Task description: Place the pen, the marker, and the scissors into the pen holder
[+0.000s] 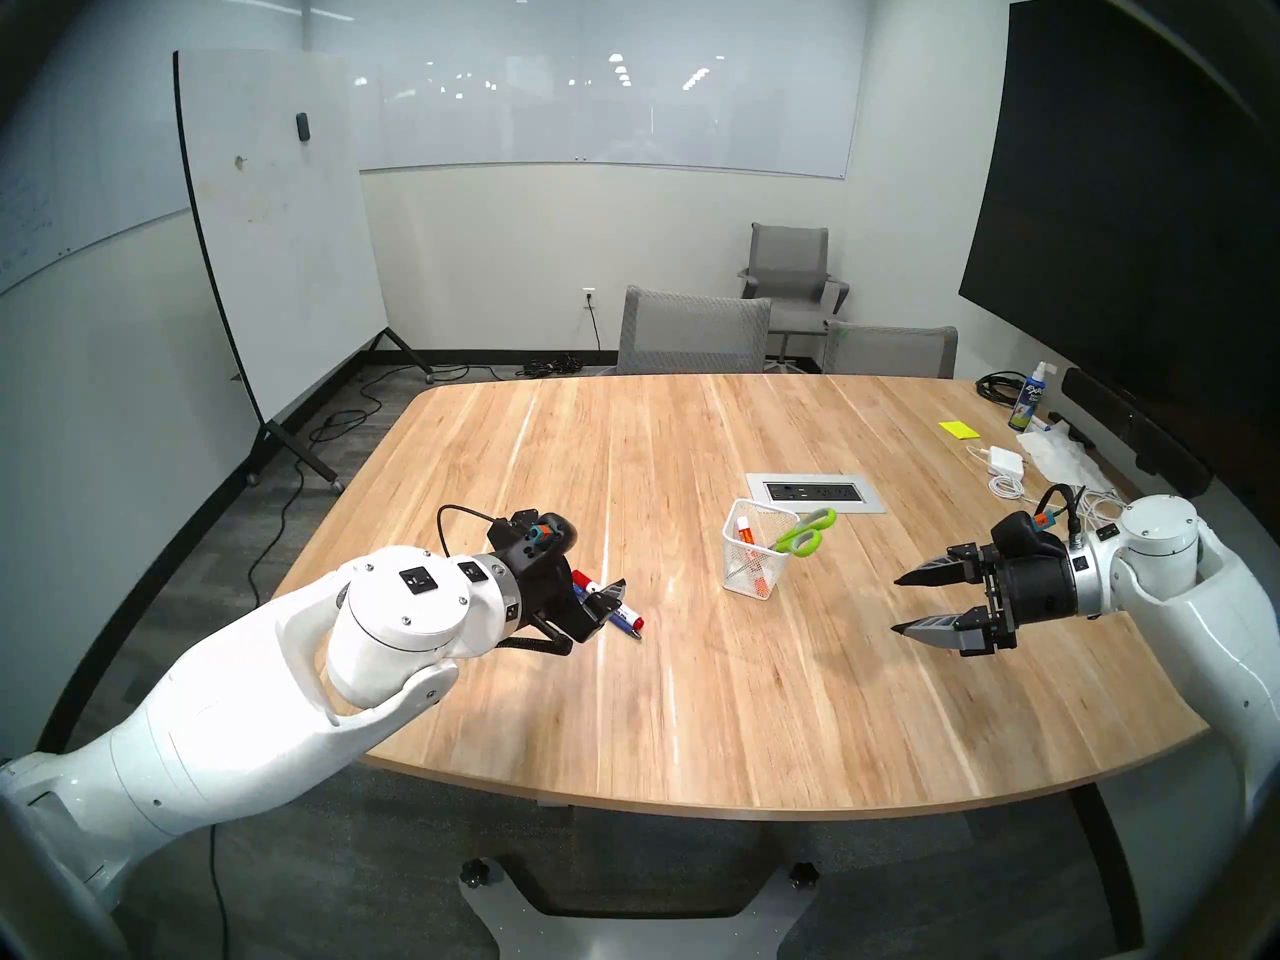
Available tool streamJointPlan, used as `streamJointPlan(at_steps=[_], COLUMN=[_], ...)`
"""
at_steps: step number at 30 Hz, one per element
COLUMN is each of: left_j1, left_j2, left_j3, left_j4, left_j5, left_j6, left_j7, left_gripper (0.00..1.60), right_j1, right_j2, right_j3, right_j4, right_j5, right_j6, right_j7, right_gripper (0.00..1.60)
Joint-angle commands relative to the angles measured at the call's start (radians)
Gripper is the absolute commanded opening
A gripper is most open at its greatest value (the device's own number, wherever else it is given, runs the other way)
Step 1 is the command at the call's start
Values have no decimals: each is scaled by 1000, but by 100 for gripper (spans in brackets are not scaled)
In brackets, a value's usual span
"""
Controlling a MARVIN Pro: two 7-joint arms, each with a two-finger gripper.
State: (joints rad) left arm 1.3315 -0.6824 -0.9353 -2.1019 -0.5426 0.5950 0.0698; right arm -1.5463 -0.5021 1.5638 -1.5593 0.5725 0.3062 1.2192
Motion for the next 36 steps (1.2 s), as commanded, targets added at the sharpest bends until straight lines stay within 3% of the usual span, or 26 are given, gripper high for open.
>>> streamJointPlan(at_steps=[1,20,36], left_j1=[14,38,90], left_j2=[23,49,75], left_j3=[-42,-67,-107], left_j4=[-33,-74,-62], left_j5=[-18,-56,-116], left_j6=[-16,6,-46], left_j7=[18,60,90], left_gripper=[160,160,160], right_j1=[10,13,14], right_j2=[-20,-27,-30], right_j3=[-3,-9,-7], right_j4=[17,27,28], right_j5=[6,0,-4], right_j6=[-29,-41,-41], right_j7=[7,27,30], right_gripper=[160,160,160])
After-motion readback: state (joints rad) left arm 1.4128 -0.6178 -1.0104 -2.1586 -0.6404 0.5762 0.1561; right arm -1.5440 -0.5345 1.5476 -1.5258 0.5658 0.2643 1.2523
